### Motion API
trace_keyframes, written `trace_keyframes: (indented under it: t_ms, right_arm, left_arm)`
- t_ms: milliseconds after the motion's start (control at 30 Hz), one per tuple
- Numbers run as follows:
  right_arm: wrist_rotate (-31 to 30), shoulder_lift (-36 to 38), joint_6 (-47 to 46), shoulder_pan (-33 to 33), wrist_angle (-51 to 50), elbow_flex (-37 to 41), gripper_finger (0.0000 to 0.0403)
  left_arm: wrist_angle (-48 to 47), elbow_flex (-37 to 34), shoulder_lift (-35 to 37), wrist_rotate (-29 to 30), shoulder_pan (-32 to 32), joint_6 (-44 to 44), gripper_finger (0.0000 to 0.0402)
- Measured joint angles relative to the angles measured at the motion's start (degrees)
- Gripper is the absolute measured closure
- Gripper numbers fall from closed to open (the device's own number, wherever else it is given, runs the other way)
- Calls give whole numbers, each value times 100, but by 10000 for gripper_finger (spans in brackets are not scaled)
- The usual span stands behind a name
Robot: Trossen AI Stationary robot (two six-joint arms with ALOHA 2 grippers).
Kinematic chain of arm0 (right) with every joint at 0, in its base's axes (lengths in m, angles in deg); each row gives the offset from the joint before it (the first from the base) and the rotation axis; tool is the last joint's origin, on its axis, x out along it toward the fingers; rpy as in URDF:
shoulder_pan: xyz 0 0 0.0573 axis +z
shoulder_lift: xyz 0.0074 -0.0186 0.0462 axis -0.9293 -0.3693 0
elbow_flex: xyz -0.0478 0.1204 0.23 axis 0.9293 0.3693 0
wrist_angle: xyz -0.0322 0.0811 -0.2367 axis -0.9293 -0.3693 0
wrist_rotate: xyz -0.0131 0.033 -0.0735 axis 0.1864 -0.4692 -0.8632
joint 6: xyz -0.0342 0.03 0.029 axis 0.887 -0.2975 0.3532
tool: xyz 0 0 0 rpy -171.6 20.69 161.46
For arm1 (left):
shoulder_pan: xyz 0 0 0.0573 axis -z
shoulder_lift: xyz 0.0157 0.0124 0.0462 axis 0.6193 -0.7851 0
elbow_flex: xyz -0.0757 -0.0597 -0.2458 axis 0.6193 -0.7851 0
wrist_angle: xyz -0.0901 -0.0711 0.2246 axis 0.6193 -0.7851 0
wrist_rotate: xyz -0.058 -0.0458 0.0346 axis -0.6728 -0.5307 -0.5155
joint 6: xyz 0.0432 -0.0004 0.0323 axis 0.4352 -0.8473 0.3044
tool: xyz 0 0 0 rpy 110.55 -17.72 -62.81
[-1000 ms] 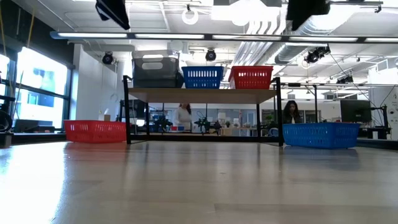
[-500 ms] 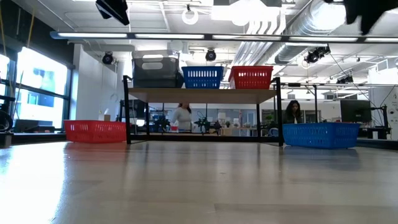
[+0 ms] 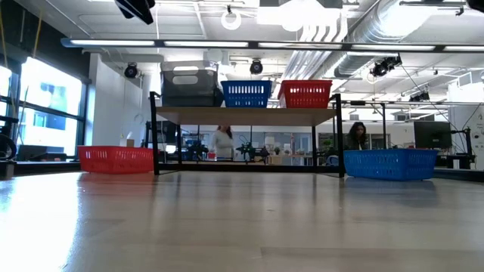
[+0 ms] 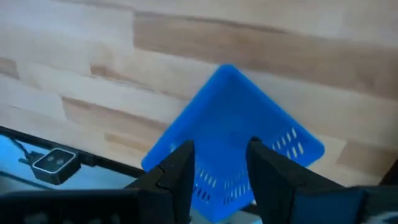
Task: Stack baskets on shelf by color
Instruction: Stack the bottom blue bin on top of the blue bin on the shelf
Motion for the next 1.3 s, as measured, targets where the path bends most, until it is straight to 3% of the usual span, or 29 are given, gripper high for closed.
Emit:
trace_keyframes:
  t_ms: [333, 633, 1300]
  right_arm:
    - [168, -352, -384, 585, 743, 141, 274]
    - [769, -760, -404, 969, 1297, 141, 274]
    - [956, -971, -481, 1078, 723, 134, 274]
  left_arm:
    - [121, 0, 0, 11, 5, -105, 303]
    - [269, 0, 0, 15, 5, -155, 303]
    - [267, 0, 0, 101, -2, -469, 303]
